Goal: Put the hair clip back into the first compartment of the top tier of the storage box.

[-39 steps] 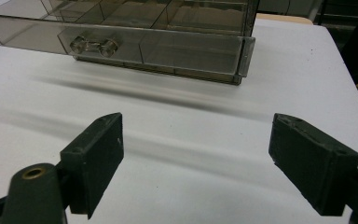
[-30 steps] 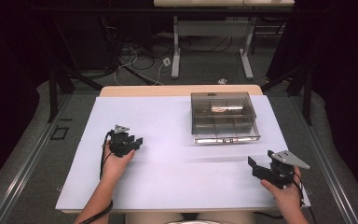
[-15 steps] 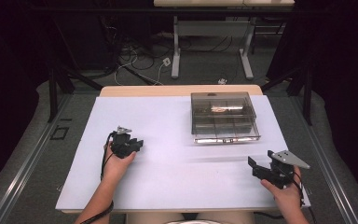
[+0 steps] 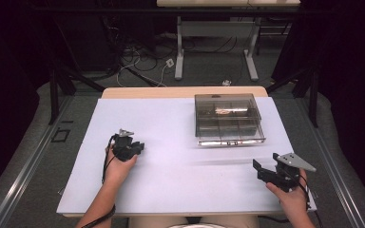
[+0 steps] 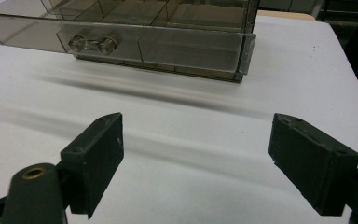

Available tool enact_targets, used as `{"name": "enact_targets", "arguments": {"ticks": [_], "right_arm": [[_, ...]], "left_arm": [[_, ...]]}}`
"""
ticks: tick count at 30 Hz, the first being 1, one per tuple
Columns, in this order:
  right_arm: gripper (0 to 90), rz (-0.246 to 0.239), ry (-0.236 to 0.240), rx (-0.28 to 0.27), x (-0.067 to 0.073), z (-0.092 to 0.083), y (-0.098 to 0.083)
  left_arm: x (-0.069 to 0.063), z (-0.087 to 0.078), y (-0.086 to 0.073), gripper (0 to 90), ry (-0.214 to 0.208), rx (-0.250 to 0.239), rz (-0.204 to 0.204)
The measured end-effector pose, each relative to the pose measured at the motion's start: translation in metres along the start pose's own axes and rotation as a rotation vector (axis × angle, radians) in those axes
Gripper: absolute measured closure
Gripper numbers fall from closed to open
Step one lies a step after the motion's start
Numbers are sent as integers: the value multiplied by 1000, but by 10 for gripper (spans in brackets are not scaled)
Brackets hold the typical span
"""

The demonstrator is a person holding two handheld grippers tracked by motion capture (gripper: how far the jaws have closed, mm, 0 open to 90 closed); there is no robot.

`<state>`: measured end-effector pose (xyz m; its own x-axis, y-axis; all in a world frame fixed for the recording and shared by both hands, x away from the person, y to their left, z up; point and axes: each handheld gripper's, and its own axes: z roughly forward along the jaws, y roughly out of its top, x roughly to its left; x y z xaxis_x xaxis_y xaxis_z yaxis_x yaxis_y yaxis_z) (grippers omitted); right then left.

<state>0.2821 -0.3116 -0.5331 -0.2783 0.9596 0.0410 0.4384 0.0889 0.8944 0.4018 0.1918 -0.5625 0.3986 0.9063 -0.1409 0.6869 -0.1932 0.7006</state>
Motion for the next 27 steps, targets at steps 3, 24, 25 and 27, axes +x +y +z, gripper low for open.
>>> {"name": "enact_targets", "arguments": {"ticks": [3, 24, 25, 27], "right_arm": [[177, -3, 0, 0, 0, 0, 0], [180, 14, 2, -5, 0, 1, -1], [180, 11, 3, 2, -1, 1, 0], [180, 16, 2, -1, 0, 1, -1]], "left_arm": [[0, -1, 0, 747, -3, 3, 2], [1, -2, 0, 759, -3, 9, -18], [1, -2, 0, 759, -3, 9, -18], [1, -2, 0, 759, 0, 9, -20]]}}
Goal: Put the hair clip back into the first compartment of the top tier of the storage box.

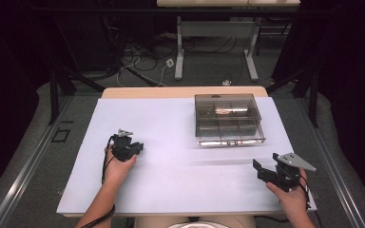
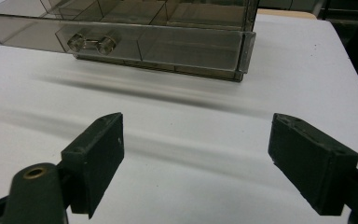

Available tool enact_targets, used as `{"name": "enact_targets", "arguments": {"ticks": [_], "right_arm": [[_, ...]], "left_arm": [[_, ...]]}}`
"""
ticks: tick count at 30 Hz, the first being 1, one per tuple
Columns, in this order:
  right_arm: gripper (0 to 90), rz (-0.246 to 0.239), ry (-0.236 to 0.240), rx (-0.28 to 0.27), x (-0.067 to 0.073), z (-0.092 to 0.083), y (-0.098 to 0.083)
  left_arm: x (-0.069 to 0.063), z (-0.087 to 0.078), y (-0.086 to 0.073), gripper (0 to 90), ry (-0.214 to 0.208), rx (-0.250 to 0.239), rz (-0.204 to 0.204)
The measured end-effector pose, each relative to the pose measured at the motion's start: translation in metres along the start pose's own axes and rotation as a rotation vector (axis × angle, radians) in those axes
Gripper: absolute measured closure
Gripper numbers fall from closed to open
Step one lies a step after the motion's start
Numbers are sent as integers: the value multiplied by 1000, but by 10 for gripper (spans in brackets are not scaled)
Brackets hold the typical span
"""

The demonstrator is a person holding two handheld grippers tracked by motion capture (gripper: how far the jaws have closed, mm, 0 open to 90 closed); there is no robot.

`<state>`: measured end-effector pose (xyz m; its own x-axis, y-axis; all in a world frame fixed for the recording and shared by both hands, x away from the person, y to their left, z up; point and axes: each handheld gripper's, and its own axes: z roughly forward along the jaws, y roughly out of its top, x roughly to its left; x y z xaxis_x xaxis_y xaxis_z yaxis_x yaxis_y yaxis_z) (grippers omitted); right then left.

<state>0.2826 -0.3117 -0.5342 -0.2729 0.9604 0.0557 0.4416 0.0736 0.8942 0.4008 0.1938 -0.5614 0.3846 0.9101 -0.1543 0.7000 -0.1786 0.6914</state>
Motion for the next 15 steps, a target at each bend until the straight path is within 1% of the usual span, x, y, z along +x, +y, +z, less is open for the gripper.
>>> {"name": "enact_targets", "arguments": {"ticks": [1, 3, 4, 5, 7, 8, 10, 15], "right_arm": [[180, -6, -1, -2, -1, 0, 0], [180, 4, 0, 8, -1, -1, 0], [180, 4, 3, -3, -1, 0, 0], [180, 4, -1, 6, -1, -1, 0], [181, 5, 4, -3, -2, 0, 0], [181, -3, 3, -4, -2, 1, 0], [180, 8, 8, -4, -2, 0, 0], [181, 5, -1, -1, -3, -2, -1]], "left_arm": [[0, 0, 0, 759, 0, 0, 0], [0, 0, 0, 759, 2, 0, 1], [-1, 0, 0, 759, 2, 1, 3], [-1, 0, 0, 759, 2, 1, 3], [-1, -1, 1, 759, 5, -7, 5], [-1, -1, 1, 759, 7, -10, 5], [-2, -3, 1, 759, 14, -16, 2], [-4, -3, 3, 759, 16, -29, 5]]}}
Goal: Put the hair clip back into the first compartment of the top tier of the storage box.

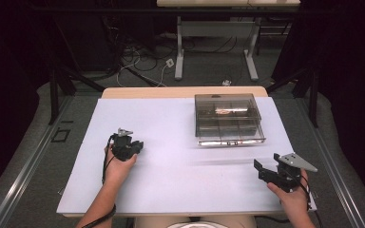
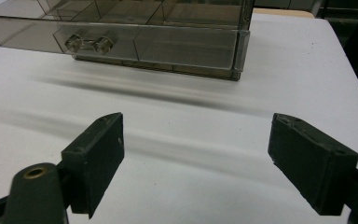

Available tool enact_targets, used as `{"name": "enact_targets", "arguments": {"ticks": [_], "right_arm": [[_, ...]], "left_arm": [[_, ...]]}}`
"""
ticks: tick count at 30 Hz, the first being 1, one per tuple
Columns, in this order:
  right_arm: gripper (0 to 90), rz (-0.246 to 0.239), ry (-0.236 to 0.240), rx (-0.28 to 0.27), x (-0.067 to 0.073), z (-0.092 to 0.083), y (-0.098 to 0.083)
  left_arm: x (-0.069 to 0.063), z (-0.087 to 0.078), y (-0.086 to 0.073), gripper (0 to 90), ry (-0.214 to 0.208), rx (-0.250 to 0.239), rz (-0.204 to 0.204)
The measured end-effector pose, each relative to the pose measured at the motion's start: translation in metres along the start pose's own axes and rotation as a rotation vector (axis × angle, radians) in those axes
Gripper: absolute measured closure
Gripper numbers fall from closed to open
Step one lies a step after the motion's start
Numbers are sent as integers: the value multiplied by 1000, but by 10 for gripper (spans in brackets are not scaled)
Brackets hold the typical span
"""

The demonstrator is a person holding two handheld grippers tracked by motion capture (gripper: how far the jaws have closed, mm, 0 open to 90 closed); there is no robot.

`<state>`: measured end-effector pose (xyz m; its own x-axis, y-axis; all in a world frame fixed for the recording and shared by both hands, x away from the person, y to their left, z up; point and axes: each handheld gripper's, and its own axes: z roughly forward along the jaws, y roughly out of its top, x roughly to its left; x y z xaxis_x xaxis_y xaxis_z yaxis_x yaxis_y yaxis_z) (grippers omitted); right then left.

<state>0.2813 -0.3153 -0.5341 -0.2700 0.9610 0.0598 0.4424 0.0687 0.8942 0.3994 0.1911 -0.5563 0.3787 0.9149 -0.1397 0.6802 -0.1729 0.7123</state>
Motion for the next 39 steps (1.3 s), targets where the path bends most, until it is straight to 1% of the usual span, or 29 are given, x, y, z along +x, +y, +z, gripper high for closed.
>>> {"name": "enact_targets", "arguments": {"ticks": [1, 2, 3, 4, 5, 7, 10, 12, 16, 17, 20, 21, 23, 25, 27, 28, 29, 31, 32, 33, 34, 35, 36, 38, 39], "right_arm": [[181, 7, -4, 8, 0, -1, 0], [181, 4, -6, 5, 0, -1, 0], [181, -3, -5, 6, -1, -1, 0], [181, -4, -4, 5, -1, -1, 0], [181, 5, -7, 5, 0, -1, 0], [181, -8, -6, 2, -1, -1, 0], [181, 2, -6, -5, 0, -1, -1], [181, 2, -6, 4, 0, -1, 0], [181, -8, -3, -3, 0, -1, 0], [181, -6, -4, -8, 0, -1, 0], [181, 0, -4, 0, 0, -1, 0], [181, 2, -4, -5, 0, -1, 0], [181, -1, -4, 4, 0, -1, 0], [181, -7, -5, -7, 0, -1, -1], [181, 0, -6, -5, 0, -2, -1], [181, 4, -3, -5, 0, -2, -1], [181, -7, 0, -5, -1, -2, 0], [181, -3, -7, 6, -1, -4, 0], [181, 3, -6, 4, 0, -4, -1], [181, -3, -1, -9, -1, -3, -1], [181, -4, -1, -10, -1, -3, -2], [181, 5, -2, -7, 0, -3, -2], [181, 6, -5, -9, 0, -4, -2], [181, -15, -4, -13, -2, -4, -2], [181, -8, -6, -6, -1, -5, -2]], "left_arm": [[-1, 0, 0, 759, 1, 0, 0], [-1, 0, 0, 759, 3, -6, 3], [-1, -1, 1, 759, 3, 2, 6], [-2, -1, 1, 759, 6, -10, 9], [-2, -1, 1, 759, 7, -13, 13], [-3, -3, 2, 760, 12, -21, 18], [-4, -4, 2, 760, 14, -28, 18], [-5, -6, 3, 759, 20, -39, 17], [-6, -8, 3, 759, 24, -55, 13], [-7, -10, 4, 759, 25, -70, 9], [-7, -12, 5, 759, 24, -72, 9], [-9, -13, 5, 759, 23, -92, 5], [-9, -14, 6, 759, 21, -89, 5], [-11, -16, 6, 760, 18, -92, 12], [-13, -18, 7, 759, 12, -111, 13], [-14, -19, 8, 759, 8, -110, 8], [-14, -19, 8, 759, 8, -110, 8], [-15, -21, 9, 760, -2, -109, 9], [-17, -20, 9, 760, -7, -127, 5], [-17, -20, 9, 759, -7, -127, 5], [-18, -21, 9, 760, -12, -119, 7], [-21, -21, 10, 760, -17, -129, 9], [-21, -21, 10, 760, -17, -129, 9], [-25, -22, 11, 760, -29, -128, 23], [-25, -22, 11, 760, -29, -128, 23]]}}
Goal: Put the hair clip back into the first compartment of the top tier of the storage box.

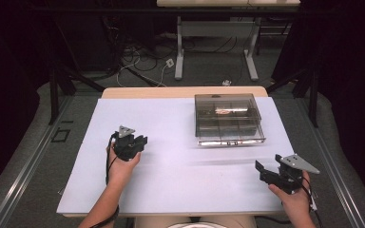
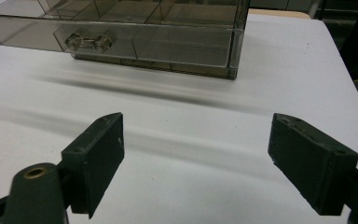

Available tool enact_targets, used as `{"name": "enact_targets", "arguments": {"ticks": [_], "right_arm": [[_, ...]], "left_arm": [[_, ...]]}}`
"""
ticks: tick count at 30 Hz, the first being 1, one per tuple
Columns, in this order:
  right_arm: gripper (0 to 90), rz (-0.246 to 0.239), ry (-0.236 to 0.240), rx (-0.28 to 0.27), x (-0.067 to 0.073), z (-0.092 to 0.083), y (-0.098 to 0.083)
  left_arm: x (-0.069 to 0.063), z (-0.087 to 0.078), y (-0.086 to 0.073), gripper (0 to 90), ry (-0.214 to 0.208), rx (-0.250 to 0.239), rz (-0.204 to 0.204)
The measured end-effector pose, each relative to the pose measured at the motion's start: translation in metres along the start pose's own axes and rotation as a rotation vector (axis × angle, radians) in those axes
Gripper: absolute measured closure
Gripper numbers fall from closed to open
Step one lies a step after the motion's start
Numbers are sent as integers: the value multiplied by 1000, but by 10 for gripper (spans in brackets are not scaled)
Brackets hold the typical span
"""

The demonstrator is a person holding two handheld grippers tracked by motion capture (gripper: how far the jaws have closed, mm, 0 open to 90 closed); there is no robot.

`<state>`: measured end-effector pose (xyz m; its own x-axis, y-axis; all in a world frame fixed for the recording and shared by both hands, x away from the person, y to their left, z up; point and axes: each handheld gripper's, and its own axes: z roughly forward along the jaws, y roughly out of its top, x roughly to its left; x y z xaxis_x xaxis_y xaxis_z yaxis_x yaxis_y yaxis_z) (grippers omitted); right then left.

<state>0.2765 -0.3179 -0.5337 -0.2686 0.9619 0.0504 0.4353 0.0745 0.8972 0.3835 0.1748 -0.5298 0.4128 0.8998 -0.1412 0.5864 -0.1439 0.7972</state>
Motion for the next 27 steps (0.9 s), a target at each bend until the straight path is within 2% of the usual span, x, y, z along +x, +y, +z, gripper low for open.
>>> {"name": "enact_targets", "arguments": {"ticks": [3, 7, 13, 14, 18, 27], "right_arm": [[181, 13, -5, 3, 1, -1, 0], [181, 6, -7, 4, 0, -3, 0], [181, 1, -8, 4, 0, -3, -1], [181, 12, -6, 6, 0, -3, -1], [181, 0, -1, 7, 0, -2, -1], [181, 4, 0, 10, 0, -2, -1]], "left_arm": [[-6, 0, 1, 760, -12, -2, 11], [-11, -1, 2, 760, -25, -6, 14], [-20, -3, 4, 760, -41, -16, 43], [-22, -3, 4, 760, -45, -18, 43], [-29, -4, 5, 760, -60, -20, 71], [-40, -4, 6, 760, -85, -17, 91]]}}
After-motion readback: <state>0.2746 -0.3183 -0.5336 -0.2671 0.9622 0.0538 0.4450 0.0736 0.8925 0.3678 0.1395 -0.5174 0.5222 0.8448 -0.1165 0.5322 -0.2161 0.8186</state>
